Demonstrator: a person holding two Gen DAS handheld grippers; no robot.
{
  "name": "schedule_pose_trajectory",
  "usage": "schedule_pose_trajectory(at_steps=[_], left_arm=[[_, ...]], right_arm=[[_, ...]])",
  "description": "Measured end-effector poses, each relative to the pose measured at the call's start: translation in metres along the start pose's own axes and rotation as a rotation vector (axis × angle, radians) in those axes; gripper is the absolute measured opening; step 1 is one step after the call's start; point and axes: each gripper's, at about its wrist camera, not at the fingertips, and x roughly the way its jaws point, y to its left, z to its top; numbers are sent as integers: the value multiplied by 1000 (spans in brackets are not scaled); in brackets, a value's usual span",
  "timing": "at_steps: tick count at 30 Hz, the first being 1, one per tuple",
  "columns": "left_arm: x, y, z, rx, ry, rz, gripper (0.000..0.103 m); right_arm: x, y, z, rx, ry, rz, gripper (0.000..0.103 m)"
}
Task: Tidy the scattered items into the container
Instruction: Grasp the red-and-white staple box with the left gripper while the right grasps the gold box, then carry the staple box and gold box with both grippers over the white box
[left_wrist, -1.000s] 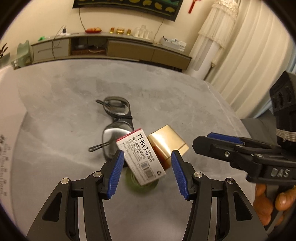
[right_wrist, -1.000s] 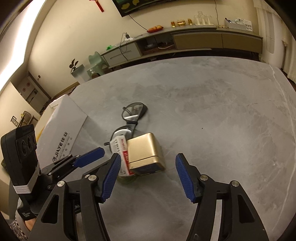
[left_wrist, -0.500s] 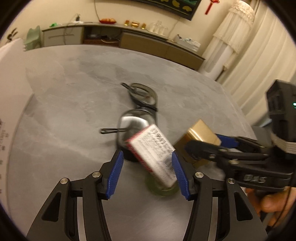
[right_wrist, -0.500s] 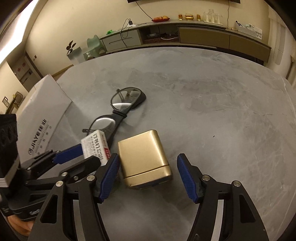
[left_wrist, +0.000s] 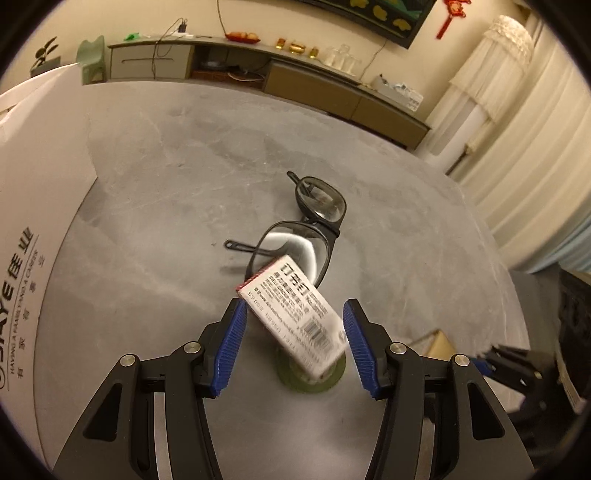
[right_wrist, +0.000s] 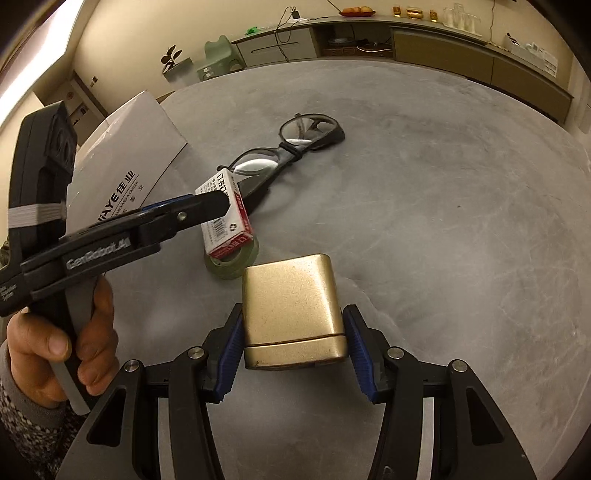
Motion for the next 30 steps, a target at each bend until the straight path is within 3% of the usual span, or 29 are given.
schedule_pose_trajectory(at_steps=[5, 8, 11, 30], left_arm=[[20, -15, 1, 35, 28, 77, 58], [14, -17, -5, 75, 39, 83, 57], [6, -16, -12, 106, 42, 85, 43], [-71, -12, -5, 145, -142, -33, 41]], right_arm=[[1, -5, -3, 10, -8, -7, 54], [0, -6, -4, 10, -11, -8, 54], [-3, -4, -5, 21, -15, -9, 53], [-37, 39, 13, -30, -138, 13, 52]])
